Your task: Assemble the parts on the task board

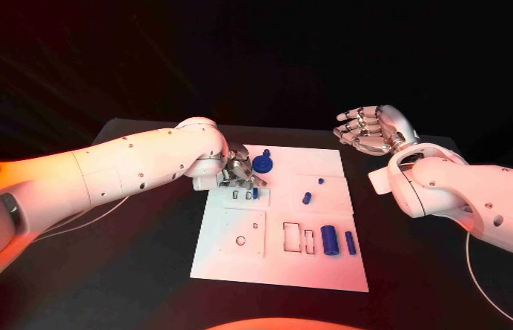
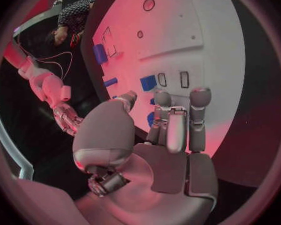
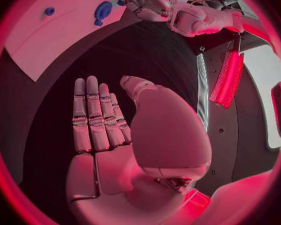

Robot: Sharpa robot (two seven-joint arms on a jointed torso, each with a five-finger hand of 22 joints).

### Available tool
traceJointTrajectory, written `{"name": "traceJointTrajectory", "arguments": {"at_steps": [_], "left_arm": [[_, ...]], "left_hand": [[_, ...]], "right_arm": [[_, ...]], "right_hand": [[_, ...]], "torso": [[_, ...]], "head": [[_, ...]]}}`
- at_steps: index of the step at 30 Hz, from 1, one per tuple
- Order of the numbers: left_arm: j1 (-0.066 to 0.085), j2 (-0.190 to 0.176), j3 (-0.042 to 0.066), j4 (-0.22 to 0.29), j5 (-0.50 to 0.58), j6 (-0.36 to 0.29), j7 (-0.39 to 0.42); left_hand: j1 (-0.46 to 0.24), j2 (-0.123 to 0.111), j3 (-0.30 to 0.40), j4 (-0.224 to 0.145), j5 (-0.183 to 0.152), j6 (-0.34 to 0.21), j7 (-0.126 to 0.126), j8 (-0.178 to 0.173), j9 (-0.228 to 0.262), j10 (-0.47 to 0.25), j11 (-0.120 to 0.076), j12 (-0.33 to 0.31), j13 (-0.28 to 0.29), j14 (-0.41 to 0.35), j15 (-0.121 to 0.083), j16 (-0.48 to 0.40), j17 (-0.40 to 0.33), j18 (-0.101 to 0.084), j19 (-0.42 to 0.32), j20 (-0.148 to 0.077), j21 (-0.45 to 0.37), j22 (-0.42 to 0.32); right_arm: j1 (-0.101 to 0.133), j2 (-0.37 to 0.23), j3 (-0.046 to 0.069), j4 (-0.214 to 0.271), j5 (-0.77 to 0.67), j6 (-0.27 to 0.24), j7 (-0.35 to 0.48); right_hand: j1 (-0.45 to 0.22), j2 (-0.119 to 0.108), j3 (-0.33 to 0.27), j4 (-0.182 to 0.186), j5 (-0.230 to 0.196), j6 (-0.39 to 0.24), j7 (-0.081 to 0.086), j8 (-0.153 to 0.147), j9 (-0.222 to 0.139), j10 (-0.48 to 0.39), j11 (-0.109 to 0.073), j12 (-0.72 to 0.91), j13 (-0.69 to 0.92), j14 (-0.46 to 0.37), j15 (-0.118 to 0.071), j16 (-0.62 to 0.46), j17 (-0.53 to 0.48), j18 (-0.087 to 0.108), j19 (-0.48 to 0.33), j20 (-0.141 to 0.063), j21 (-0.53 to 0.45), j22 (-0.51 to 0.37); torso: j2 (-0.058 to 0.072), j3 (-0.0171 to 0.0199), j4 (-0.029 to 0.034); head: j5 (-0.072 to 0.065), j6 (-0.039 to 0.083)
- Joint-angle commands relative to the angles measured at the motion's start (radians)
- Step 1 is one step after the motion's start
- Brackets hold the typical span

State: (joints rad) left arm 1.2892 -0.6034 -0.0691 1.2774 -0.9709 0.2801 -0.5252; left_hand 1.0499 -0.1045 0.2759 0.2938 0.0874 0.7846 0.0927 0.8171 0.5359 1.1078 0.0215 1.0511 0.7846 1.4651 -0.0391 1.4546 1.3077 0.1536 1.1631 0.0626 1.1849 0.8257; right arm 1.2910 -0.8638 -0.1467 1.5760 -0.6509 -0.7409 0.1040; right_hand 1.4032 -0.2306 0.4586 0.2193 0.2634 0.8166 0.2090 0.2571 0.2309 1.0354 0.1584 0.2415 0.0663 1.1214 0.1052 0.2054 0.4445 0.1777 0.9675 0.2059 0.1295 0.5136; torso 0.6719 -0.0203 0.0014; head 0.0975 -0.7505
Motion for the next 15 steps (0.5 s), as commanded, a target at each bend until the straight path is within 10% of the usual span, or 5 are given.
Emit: {"name": "traceJointTrajectory", "arguments": {"at_steps": [1, 15], "left_arm": [[0.002, 0.007, -0.001, -0.005, 0.014, 0.031, -0.001], [0.001, 0.013, -0.004, -0.005, 0.036, 0.067, 0.000]], "left_hand": [[0.002, 0.007, -0.007, -0.002, 0.002, -0.007, -0.002, -0.004, 0.002, -0.009, -0.001, -0.005, -0.001, 0.023, -0.001, 0.004, 0.039, -0.013, 0.006, 0.001, 0.004, 0.001], [0.052, 0.020, -0.002, -0.005, 0.005, -0.005, -0.002, -0.005, 0.011, -0.007, -0.001, -0.002, 0.002, 0.027, 0.000, 0.010, 0.049, -0.014, 0.005, 0.003, 0.014, 0.011]], "right_arm": [[0.000, 0.003, 0.000, 0.001, -0.024, -0.005, 0.013], [0.000, 0.010, 0.000, -0.008, -0.040, 0.001, 0.000]], "right_hand": [[-0.011, 0.000, 0.001, -0.008, -0.003, 0.004, 0.026, -0.005, -0.002, -0.001, 0.006, -0.004, -0.001, -0.005, 0.002, -0.005, -0.003, 0.003, -0.002, 0.009, -0.005, -0.002], [-0.026, 0.005, 0.003, -0.009, 0.009, -0.005, 0.031, -0.012, -0.006, -0.005, 0.010, -0.011, -0.003, -0.006, 0.006, -0.018, -0.011, 0.003, -0.002, 0.013, -0.014, -0.018]], "torso": [[0.000, 0.0005, 0.0011], [-0.001, 0.0005, 0.0012]], "head": [[-0.001, -0.001], [-0.001, -0.001]]}}
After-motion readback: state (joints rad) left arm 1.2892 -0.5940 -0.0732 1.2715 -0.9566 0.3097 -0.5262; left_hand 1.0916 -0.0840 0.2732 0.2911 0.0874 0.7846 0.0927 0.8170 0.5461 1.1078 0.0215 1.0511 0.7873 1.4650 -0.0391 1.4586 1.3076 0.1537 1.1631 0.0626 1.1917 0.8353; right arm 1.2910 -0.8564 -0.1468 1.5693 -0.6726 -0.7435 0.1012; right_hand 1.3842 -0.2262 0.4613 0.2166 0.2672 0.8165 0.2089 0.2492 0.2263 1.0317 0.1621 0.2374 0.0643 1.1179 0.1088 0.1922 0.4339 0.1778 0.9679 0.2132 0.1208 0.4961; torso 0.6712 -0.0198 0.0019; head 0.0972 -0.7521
